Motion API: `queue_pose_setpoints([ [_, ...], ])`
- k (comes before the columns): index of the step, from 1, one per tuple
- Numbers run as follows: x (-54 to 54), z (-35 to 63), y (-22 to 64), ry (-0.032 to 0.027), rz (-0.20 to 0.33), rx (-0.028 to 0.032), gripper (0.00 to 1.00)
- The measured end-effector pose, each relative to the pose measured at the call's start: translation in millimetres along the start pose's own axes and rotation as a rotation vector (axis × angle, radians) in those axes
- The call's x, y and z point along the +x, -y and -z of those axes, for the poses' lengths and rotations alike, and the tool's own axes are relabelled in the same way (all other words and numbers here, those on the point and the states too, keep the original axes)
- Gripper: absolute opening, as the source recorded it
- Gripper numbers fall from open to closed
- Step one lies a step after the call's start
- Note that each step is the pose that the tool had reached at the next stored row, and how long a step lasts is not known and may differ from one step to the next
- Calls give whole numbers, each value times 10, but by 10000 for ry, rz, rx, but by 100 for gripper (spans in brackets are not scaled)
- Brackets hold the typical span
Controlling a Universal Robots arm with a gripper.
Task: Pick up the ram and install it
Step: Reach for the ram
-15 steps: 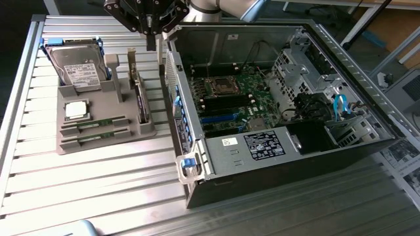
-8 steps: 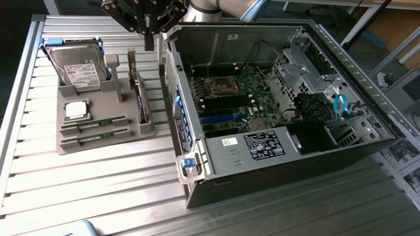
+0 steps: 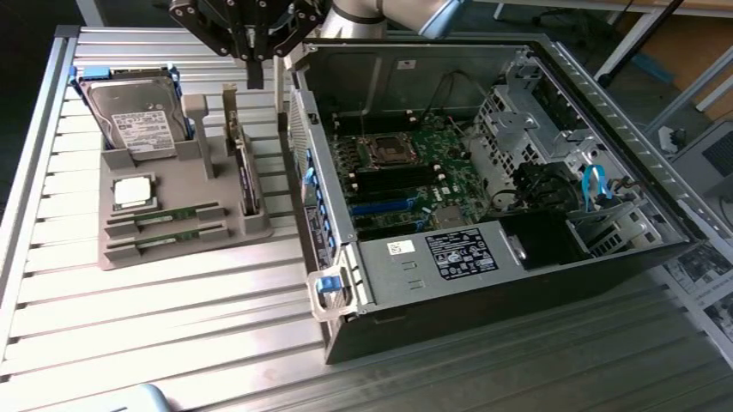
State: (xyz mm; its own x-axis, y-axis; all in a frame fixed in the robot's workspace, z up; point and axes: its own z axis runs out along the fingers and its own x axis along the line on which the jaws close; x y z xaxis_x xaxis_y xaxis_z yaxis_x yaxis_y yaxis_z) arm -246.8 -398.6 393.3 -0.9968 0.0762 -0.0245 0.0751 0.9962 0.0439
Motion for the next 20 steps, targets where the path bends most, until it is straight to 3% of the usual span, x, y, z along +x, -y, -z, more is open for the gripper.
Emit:
queue_pose_setpoints([
  [20, 143, 4, 11, 0, 0, 0, 11],
])
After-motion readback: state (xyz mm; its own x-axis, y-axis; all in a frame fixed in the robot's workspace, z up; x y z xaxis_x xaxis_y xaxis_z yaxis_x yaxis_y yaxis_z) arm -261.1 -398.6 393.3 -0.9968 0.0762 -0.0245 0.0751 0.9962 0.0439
